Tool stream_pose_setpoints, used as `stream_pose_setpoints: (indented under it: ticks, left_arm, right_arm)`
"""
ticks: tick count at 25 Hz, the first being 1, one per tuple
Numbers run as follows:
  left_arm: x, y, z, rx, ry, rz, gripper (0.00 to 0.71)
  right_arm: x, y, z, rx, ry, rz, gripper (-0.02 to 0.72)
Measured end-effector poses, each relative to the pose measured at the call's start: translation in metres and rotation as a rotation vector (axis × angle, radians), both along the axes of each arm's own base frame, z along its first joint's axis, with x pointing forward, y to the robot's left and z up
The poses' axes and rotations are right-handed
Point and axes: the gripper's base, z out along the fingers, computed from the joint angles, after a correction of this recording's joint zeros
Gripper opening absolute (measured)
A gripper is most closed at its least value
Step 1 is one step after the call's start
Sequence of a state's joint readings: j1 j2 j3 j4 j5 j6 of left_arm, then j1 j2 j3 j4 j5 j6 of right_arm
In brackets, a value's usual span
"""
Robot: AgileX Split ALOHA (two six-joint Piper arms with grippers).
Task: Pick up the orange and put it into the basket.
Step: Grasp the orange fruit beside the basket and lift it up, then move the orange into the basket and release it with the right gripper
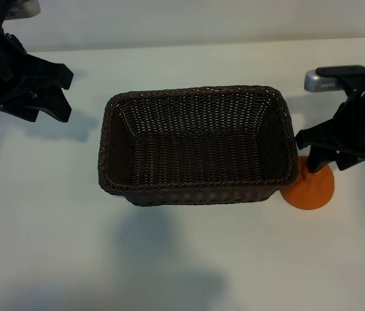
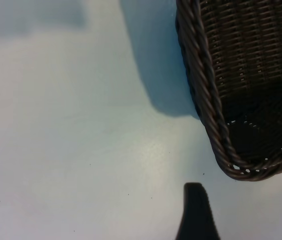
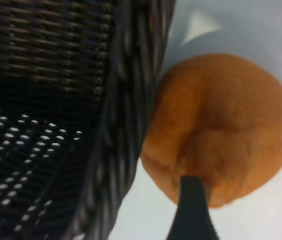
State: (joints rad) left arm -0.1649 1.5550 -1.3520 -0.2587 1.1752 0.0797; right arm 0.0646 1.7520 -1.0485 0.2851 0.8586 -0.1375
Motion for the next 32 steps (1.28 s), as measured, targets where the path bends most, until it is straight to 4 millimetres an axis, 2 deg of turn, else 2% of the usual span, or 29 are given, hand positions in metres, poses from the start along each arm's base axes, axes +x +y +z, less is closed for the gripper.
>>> stream_pose_setpoints:
  ticks: [6, 13, 19, 21, 22, 26, 27, 32]
  left_arm:
    - [0.0, 0.0, 0.0, 0.0, 0.0, 0.0, 0.527]
    - [0.0, 0.0, 0.0, 0.0, 0.0, 0.0, 0.527]
    - [0.0, 0.0, 0.0, 0.0, 0.0, 0.0, 0.527]
    - [0.0, 0.0, 0.0, 0.0, 0.0, 0.0, 0.527]
    - [0.0, 0.0, 0.0, 0.0, 0.0, 0.0, 0.527]
    - [0.0, 0.0, 0.0, 0.0, 0.0, 0.0, 0.527]
    - [0.0, 0.0, 0.0, 0.0, 0.0, 0.0, 0.527]
    - [0.0, 0.0, 0.0, 0.0, 0.0, 0.0, 0.527]
  right_arm:
    - [0.002, 0.004, -0.011, 0.029, 0.033, -0.001, 0.487]
    - [0.002, 0.022, -0.019, 0.014, 0.035, 0.068, 0.487]
    - [0.003, 0.023, -0.026, 0.008, 0.053, 0.073, 0.477]
    - [0.003, 0.023, -0.026, 0.007, 0.053, 0.074, 0.44]
    - [0.003, 0.023, -0.026, 0.007, 0.054, 0.074, 0.397]
    - [0.002, 0.023, -0.026, 0.007, 0.056, 0.075, 0.125]
    - [0.002, 0.023, -0.026, 0.007, 0.057, 0.075, 0.093]
    - [0.005, 0.023, -0.021, 0.003, 0.063, 0.09, 0.089]
